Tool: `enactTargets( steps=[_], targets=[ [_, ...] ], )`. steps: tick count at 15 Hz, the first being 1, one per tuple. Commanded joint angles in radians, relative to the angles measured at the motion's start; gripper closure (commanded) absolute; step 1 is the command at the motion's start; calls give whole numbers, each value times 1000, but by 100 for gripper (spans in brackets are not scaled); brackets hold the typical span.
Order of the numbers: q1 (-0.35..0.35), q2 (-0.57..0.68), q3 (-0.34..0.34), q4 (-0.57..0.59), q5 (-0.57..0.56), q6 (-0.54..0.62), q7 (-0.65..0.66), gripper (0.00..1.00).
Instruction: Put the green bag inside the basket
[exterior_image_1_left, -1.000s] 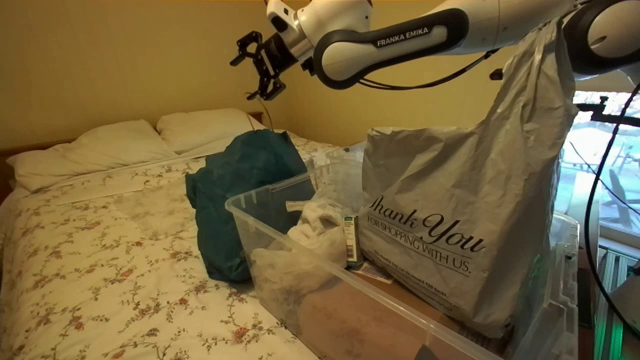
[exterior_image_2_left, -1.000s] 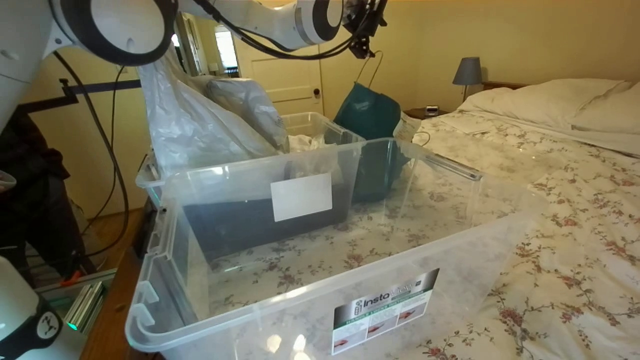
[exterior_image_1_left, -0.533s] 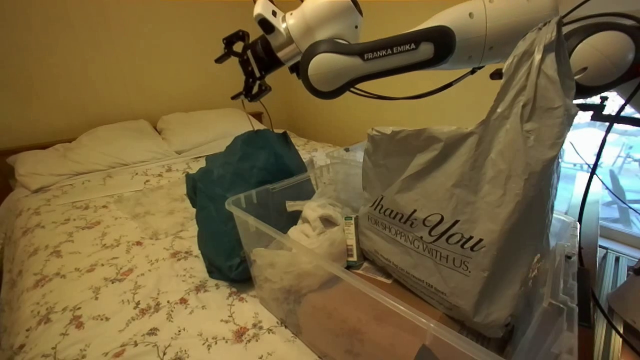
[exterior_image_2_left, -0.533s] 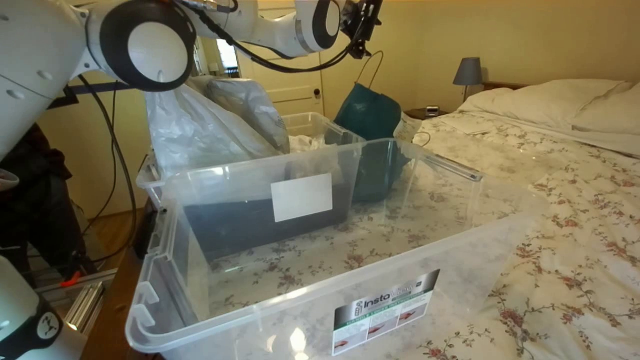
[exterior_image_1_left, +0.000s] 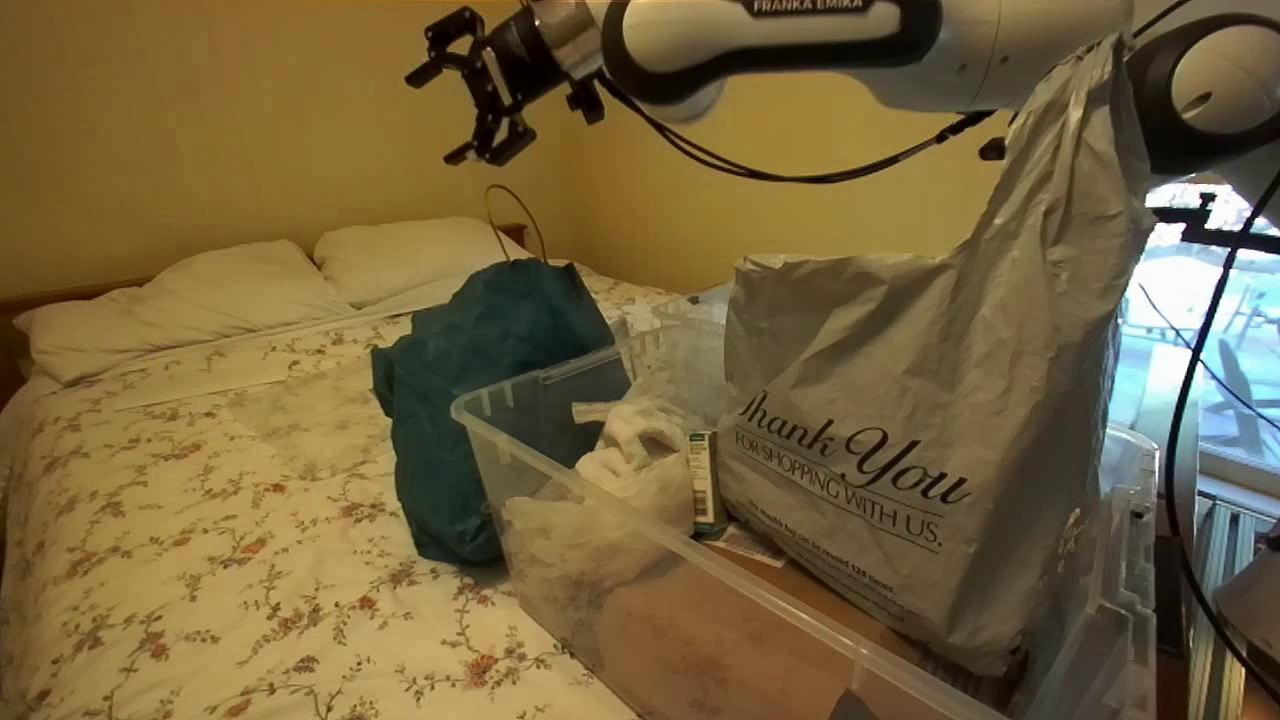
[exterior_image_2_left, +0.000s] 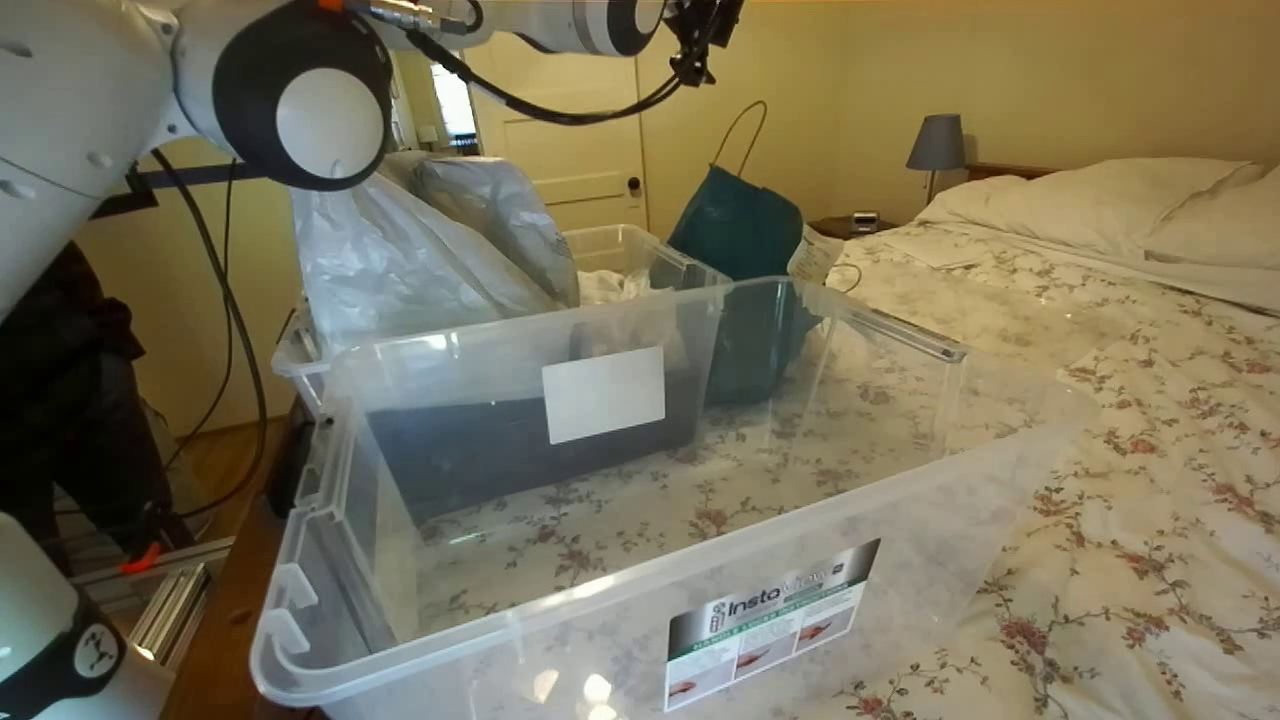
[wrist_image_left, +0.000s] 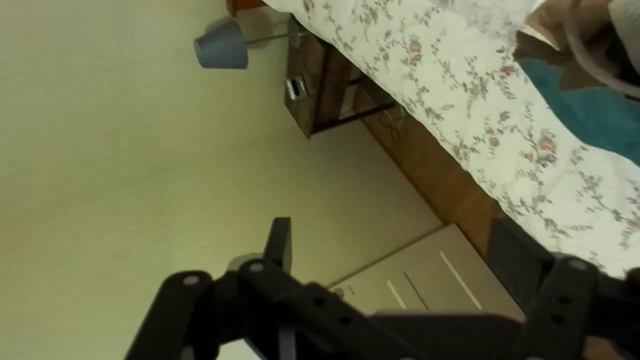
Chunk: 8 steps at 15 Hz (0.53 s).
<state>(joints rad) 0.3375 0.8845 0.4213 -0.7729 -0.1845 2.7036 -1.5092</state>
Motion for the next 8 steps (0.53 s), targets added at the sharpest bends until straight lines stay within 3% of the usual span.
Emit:
enactTargets(
  steps=[1, 8],
  targets=[
    [-48, -82, -9, -23, -19, -196, -37, 0],
    [-12, -74, -125, -40, -138, -289, -40, 0]
  ],
)
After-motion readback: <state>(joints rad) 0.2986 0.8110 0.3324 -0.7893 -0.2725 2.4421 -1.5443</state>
